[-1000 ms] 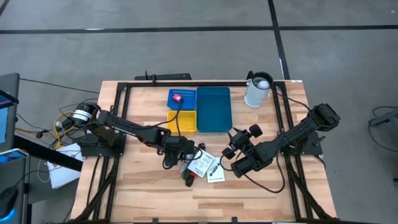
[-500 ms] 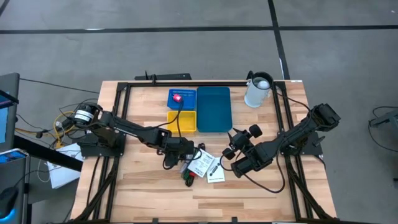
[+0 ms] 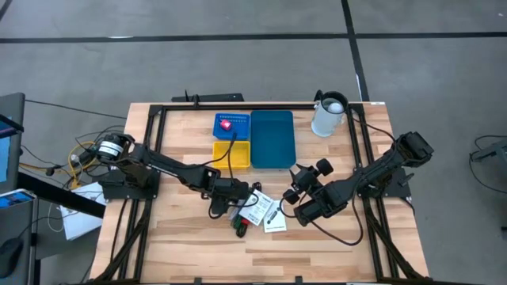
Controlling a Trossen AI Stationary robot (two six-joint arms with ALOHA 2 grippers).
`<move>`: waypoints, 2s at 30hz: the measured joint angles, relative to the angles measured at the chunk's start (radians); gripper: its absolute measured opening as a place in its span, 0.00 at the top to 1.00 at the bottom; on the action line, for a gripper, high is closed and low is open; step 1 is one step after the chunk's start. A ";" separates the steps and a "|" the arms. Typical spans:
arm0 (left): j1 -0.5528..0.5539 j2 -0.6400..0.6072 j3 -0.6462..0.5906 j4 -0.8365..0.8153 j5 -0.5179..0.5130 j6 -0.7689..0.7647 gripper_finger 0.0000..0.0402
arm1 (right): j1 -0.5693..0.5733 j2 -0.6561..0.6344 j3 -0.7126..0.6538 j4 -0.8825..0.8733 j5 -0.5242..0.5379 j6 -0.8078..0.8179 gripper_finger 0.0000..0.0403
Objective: Pick and place items into bin
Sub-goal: Put the black charger adapter into the blue basket
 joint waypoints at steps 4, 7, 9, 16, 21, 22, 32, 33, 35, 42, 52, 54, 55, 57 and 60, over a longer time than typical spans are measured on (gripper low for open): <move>0.000 0.001 0.000 -0.003 0.004 0.002 0.50 | 0.000 0.000 0.000 0.000 0.000 0.000 0.67; 0.000 0.001 0.000 -0.004 0.015 0.003 0.50 | 0.000 0.000 0.000 0.000 0.000 0.000 0.67; 0.000 0.001 0.000 -0.005 0.015 0.010 0.50 | 0.000 0.000 0.000 0.000 0.000 0.000 0.67; 0.000 0.001 0.000 -0.005 0.025 0.014 0.50 | 0.000 0.000 0.000 0.001 0.000 0.000 0.67; 0.000 0.001 0.000 -0.005 0.031 0.016 0.50 | 0.000 0.000 0.000 0.001 0.000 0.000 0.67; 0.000 0.001 0.000 -0.005 0.032 0.016 0.50 | 0.000 0.000 0.000 0.001 0.000 0.000 0.67; 0.000 0.001 0.000 -0.004 0.045 0.033 0.50 | 0.000 0.000 0.000 0.004 0.001 0.000 0.67; 0.000 0.001 0.000 -0.004 0.046 0.033 0.50 | 0.000 0.000 0.000 0.005 0.001 0.000 0.67; 0.000 0.001 0.000 -0.004 0.047 0.033 0.50 | 0.000 0.000 0.000 0.005 0.001 0.000 0.67; 0.000 0.044 0.002 -0.006 0.052 0.032 0.50 | 0.000 0.000 0.000 0.009 0.001 0.000 0.67; 0.002 0.050 0.001 0.018 0.077 0.014 0.50 | 0.000 0.000 0.000 0.018 0.002 -0.003 0.67; 0.004 0.050 0.001 0.018 0.077 0.010 0.50 | 0.000 0.000 0.000 0.019 0.002 -0.003 0.67; 0.004 0.050 0.001 0.018 0.074 0.002 0.50 | 0.000 0.000 0.000 0.019 0.002 -0.003 0.67; 0.005 0.050 0.001 0.015 0.072 -0.008 0.50 | 0.000 0.000 0.000 0.019 0.002 -0.003 0.67; 0.005 0.050 0.001 0.012 0.071 -0.010 0.50 | 0.000 0.000 0.000 0.020 0.002 -0.003 0.67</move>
